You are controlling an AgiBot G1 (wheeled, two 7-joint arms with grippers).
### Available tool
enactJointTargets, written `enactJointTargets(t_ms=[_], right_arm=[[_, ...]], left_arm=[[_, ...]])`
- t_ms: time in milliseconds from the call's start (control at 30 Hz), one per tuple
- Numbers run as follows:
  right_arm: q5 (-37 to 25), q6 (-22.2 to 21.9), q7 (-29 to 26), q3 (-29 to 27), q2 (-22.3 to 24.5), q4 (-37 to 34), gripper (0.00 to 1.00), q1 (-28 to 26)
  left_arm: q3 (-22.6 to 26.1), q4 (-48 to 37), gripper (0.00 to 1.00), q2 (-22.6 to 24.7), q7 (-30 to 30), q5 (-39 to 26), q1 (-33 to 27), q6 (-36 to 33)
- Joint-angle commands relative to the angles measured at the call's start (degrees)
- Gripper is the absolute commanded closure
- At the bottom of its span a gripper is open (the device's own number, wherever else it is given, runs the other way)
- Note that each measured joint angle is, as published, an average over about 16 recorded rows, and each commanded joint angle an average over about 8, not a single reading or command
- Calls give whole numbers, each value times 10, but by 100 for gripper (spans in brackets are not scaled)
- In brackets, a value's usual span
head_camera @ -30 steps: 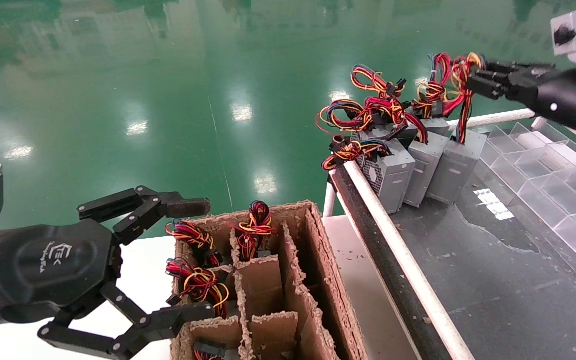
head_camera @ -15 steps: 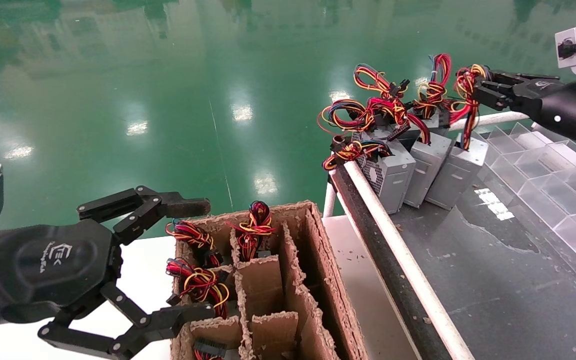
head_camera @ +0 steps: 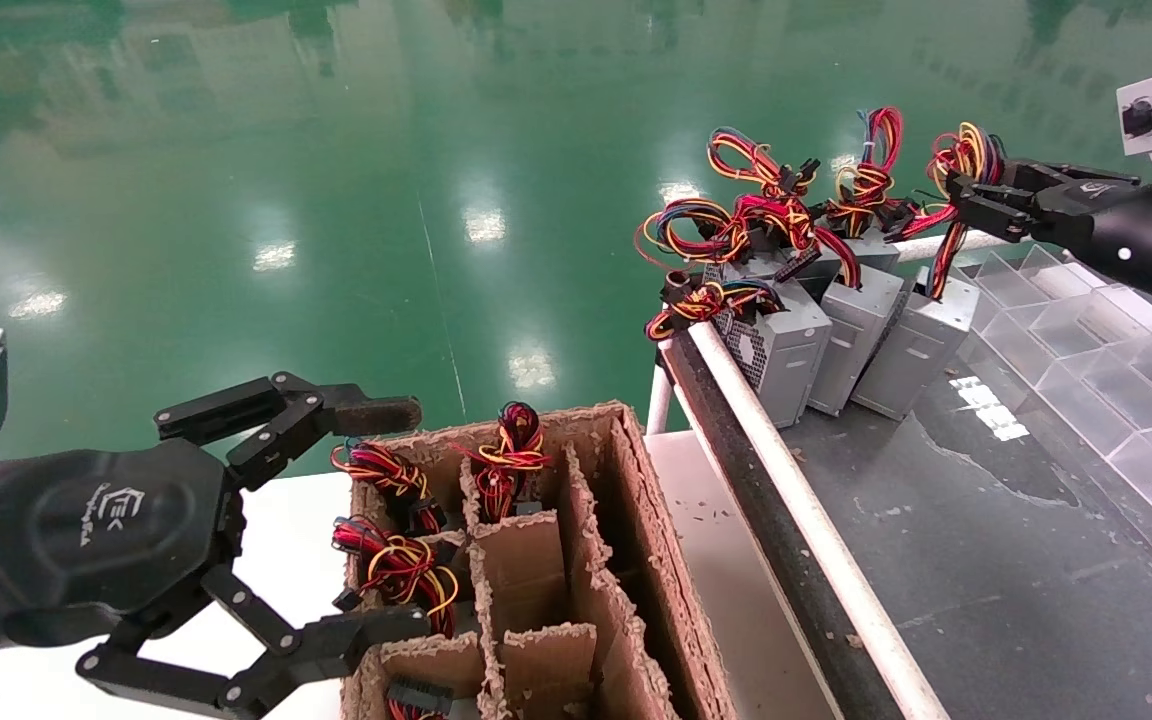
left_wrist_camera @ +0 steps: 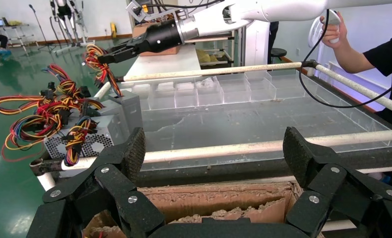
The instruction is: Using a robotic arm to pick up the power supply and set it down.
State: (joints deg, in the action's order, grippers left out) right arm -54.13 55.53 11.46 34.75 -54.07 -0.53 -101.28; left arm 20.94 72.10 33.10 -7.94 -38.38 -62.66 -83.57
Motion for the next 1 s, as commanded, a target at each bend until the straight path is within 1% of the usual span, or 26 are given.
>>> enactJointTargets(t_ms=[33, 300, 667, 833, 1000], right_arm=[[-2, 0, -4, 2, 1, 0, 0, -1], [5, 24, -7, -3, 11, 12, 0, -11], [35, 105, 37, -24, 31, 44, 0, -23], [42, 126, 31, -34, 41, 79, 0, -4], [48, 141, 9, -47, 54, 136, 0, 30]], left_arm=[[0, 0, 0, 0, 0, 0, 0, 0], [0, 0, 0, 0, 0, 0, 0, 0], [0, 0, 0, 0, 0, 0, 0, 0], [0, 0, 0, 0, 0, 0, 0, 0], [0, 0, 0, 0, 0, 0, 0, 0]])
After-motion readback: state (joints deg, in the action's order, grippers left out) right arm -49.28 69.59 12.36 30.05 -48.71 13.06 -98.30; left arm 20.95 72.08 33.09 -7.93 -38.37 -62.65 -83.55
